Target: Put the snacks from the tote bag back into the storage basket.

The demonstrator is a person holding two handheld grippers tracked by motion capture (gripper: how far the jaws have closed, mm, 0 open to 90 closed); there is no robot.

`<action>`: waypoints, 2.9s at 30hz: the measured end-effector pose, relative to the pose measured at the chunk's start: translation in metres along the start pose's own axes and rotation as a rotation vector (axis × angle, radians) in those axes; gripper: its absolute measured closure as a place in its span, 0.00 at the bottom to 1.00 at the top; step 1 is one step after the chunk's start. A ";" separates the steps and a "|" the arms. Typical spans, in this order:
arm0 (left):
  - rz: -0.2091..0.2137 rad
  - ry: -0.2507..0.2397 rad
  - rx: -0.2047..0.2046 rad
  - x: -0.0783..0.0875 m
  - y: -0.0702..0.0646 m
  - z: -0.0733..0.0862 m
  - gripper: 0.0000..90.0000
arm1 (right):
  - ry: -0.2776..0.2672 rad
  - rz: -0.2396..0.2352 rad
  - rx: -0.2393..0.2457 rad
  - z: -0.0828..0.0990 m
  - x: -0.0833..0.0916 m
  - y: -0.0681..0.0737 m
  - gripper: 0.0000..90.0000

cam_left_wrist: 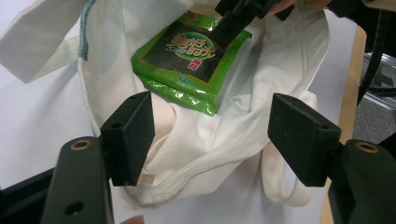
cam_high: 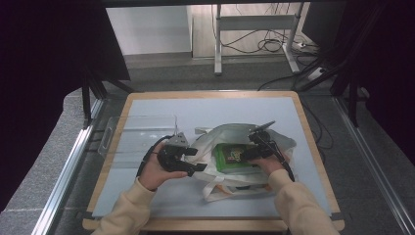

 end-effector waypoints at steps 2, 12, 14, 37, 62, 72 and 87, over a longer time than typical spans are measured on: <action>0.002 0.002 -0.002 -0.001 0.000 0.000 0.36 | 0.015 0.008 -0.010 0.001 -0.004 -0.002 0.25; 0.009 -0.010 -0.005 -0.002 -0.003 0.000 0.36 | 0.074 -0.017 -0.092 0.001 -0.017 -0.007 0.19; 0.011 -0.010 -0.006 -0.002 -0.003 0.000 0.36 | 0.071 -0.017 -0.093 0.000 -0.017 -0.007 0.20; 0.015 -0.007 -0.021 -0.003 -0.003 0.000 0.35 | 0.050 -0.182 -0.132 0.003 -0.003 -0.009 0.97; 0.020 -0.001 -0.019 -0.002 0.000 0.001 0.35 | -0.101 -0.227 -0.070 0.016 0.052 -0.025 0.99; 0.018 -0.003 -0.020 -0.002 0.000 0.001 0.35 | -0.180 -0.207 -0.012 0.015 0.079 -0.023 1.00; 0.019 -0.015 -0.014 -0.002 0.001 0.000 0.35 | -0.251 -0.212 0.092 0.012 0.115 -0.024 1.00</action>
Point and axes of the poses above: each handheld gripper's, and its own axes: x roughly backward along the jaws, z roughly out of its underside, y roughly to its left, the point moved 5 cm from there along -x, roughly forward along the jaws, and after that the axes turned 1 degree about z, right-handed, at the moved point
